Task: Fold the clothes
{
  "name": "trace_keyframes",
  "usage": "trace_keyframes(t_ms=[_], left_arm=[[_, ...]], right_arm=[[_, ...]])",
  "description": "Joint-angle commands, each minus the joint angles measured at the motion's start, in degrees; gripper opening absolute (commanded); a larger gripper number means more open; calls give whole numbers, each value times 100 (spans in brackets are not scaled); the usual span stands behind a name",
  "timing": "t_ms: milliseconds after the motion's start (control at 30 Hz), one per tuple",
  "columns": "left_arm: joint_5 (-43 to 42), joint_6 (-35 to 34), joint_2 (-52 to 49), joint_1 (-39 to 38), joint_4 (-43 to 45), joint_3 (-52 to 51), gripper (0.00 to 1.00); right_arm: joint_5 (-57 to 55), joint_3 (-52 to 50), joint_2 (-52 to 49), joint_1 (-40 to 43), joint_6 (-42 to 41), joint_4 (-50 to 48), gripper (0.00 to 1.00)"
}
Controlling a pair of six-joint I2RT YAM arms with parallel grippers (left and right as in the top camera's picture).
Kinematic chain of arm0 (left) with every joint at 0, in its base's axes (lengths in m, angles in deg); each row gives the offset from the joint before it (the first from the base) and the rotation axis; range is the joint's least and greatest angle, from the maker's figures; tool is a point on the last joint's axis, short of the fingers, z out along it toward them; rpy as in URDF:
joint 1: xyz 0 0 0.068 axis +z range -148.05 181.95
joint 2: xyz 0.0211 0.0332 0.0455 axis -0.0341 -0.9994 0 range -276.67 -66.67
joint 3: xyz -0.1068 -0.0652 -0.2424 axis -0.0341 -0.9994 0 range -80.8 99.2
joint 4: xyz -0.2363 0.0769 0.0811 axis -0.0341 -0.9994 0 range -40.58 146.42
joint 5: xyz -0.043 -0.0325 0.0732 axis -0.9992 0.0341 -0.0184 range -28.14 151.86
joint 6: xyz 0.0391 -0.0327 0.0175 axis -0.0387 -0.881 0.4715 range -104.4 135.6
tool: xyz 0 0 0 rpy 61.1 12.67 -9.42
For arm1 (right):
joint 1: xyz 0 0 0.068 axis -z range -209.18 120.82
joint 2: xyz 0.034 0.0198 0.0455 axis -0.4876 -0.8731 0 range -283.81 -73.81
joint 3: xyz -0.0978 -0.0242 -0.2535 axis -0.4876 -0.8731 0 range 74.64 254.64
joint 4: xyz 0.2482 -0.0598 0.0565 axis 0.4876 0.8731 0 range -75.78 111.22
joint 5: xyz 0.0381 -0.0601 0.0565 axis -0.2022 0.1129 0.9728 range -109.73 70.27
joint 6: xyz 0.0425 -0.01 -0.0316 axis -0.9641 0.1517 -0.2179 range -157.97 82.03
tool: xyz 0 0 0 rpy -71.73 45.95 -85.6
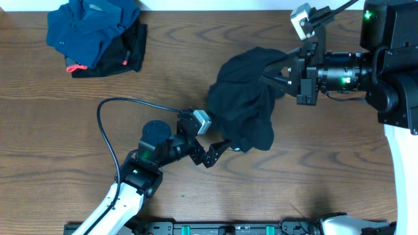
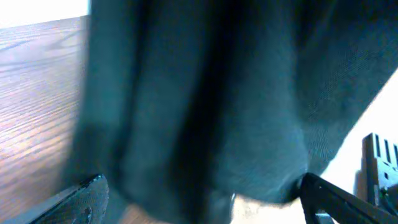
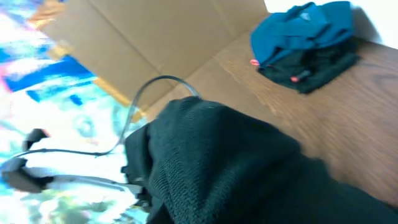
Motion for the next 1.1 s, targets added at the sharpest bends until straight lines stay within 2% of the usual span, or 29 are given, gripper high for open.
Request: trace_keyframes(t_ms=[0,200,567,600,633,667,700,733,767,933,1067], left_arm=[[-225,374,-11,26,20,63,98],[350,507,-118,28,48,63,98],[153,190,-120,20,542,63,99],[153,177,-120,20,568,63,95],[153,177,-120,20,590,63,76],[153,177,-120,20,605,63,50],[153,177,-120,20,608,63,32],[153,177,-120,20,612,63,19],[153,175,-120,20,625,63,12],[157,-48,-114,22,890,63,12],[238,-63,-114,59,1054,63,13]], right_arm=[[1143,151,157,37,-103,-57,1],[1475,151,164,17,-348,-37,1],[1475,151,164,17,-479,-210,1],[1475,151,164,17,-492,-236,1],[1475,151,164,17,-490,-254,1],[1473,151,164,17,-490,-278,1],[1473,151,164,17,-490,-286,1],[1473,151,164,17,-490,-299,1],[1464,151,162,17,-490,-319,1],[1123,151,162,17,-490,-358,1],[68,151,162,26,-573,-332,6]])
